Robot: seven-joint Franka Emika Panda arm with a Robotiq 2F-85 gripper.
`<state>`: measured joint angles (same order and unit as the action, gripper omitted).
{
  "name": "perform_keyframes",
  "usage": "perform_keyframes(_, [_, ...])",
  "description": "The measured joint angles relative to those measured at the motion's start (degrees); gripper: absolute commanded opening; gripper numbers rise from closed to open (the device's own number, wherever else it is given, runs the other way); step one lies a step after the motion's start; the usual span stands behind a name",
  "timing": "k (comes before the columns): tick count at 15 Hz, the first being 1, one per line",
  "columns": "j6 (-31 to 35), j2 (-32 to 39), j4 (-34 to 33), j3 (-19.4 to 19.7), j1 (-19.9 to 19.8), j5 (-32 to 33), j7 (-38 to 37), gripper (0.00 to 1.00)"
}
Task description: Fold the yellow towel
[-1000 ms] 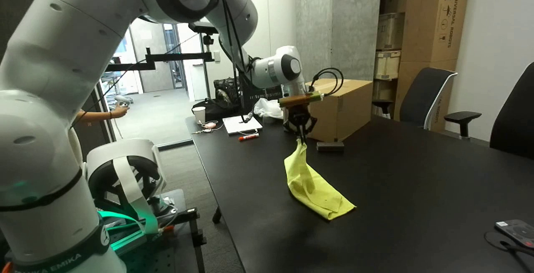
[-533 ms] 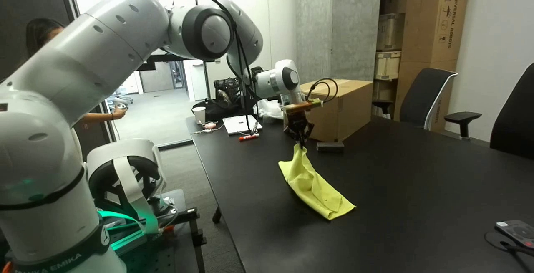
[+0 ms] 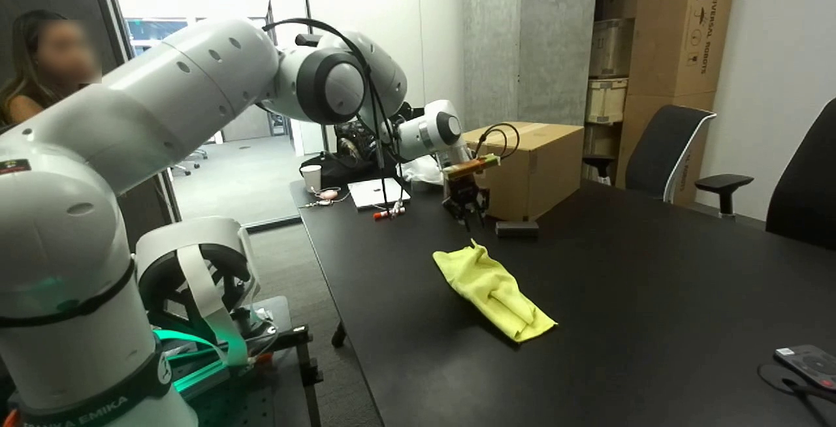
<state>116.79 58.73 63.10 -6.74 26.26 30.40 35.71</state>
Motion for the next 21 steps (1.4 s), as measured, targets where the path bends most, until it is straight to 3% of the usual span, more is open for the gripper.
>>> perform_keyframes(4, [0.85,-3.54,3.10,1.19,-1.03,-0.06,-5.52,1.00])
perform_keyframes(13, [3.22,-19.25,27.25,1.76,-6.99,-3.42,-30.84,1.00])
perform_keyframes(21, [9.33,-34.40,50.72,2.01,-9.87,-10.52,-51.21,1.00])
